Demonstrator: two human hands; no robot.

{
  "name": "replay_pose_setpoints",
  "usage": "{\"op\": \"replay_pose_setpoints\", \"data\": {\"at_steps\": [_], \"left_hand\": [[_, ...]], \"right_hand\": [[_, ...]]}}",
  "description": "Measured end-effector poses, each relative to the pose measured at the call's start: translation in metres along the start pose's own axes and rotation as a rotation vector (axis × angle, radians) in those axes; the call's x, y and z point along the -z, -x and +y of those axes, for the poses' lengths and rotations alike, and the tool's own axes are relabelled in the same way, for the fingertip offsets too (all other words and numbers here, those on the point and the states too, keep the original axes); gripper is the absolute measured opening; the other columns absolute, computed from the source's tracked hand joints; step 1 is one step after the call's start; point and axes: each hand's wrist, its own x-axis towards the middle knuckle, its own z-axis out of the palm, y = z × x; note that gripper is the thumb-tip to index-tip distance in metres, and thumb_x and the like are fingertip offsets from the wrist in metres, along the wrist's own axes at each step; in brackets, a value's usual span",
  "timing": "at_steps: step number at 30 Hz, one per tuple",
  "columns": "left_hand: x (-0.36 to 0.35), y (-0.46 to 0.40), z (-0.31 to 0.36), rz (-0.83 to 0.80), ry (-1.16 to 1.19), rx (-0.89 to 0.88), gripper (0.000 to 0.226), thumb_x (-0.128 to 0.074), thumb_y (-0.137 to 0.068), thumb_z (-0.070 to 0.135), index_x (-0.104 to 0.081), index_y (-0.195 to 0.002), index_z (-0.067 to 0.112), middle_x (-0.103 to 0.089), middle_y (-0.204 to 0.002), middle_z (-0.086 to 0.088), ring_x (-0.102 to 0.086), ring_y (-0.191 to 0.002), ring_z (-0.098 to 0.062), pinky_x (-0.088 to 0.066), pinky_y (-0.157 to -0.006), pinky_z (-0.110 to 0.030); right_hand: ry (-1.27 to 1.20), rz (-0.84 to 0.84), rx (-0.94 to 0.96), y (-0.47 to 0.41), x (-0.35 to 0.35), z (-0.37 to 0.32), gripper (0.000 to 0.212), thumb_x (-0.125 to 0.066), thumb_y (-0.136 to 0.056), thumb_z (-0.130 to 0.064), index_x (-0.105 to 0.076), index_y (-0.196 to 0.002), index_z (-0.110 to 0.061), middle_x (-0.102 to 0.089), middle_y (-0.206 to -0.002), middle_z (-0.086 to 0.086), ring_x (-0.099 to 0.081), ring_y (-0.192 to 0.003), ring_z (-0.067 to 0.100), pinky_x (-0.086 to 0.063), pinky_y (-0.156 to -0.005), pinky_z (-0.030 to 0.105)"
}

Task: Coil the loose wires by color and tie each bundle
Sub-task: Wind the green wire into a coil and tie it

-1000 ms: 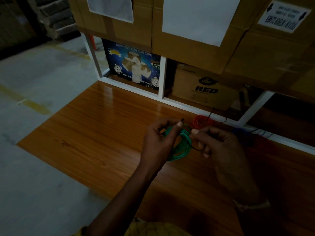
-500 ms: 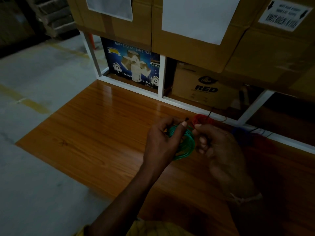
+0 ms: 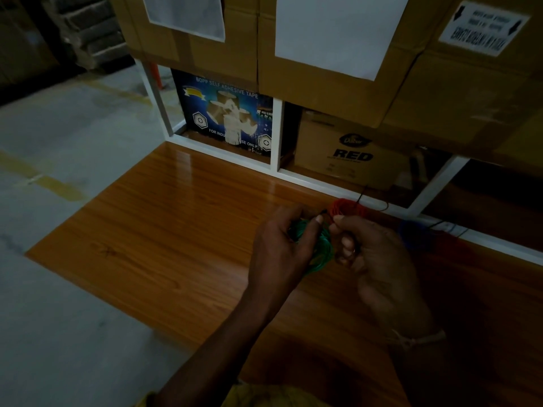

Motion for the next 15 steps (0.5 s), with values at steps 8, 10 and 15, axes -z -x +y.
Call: {"op": "replay_pose_setpoints", "data": {"at_steps": [8,10,15], "left_hand": [[-0.0017,0.0011,0.0016,0.005,-0.088,-0.055,0.017,-0.064,-0.103,0.037,-0.072,-0.111,0.024,-0.067,-0.104,0.008,-0.067,-0.099,-0.010,-0.061,-0.077,-0.046],[-0.0017,0.0013,0.0019,0.001,-0.098,-0.058,0.016,-0.063,-0.103,0.038,-0.071,-0.111,0.026,-0.066,-0.104,0.008,-0.066,-0.100,-0.009,-0.062,-0.077,-0.045],[-0.0021,0.0025,0.0039,0.015,-0.123,-0.079,0.015,-0.062,-0.102,0.038,-0.069,-0.110,0.028,-0.065,-0.103,0.008,-0.065,-0.097,-0.008,-0.062,-0.075,-0.045]], "right_hand": [[-0.001,-0.002,-0.002,-0.0002,0.0015,0.0016,0.017,-0.065,-0.092,-0.012,-0.070,-0.076,-0.006,-0.046,-0.051,-0.003,-0.040,-0.048,0.008,-0.031,-0.055,0.028],[0.002,-0.007,0.001,-0.0004,0.0017,0.0026,0.018,-0.066,-0.091,-0.013,-0.070,-0.076,-0.006,-0.046,-0.052,-0.003,-0.040,-0.048,0.007,-0.031,-0.055,0.028],[-0.006,-0.003,-0.001,-0.0012,0.0007,0.0013,0.020,-0.066,-0.092,-0.013,-0.069,-0.073,-0.004,-0.044,-0.050,-0.002,-0.038,-0.047,0.008,-0.029,-0.053,0.027]]}}
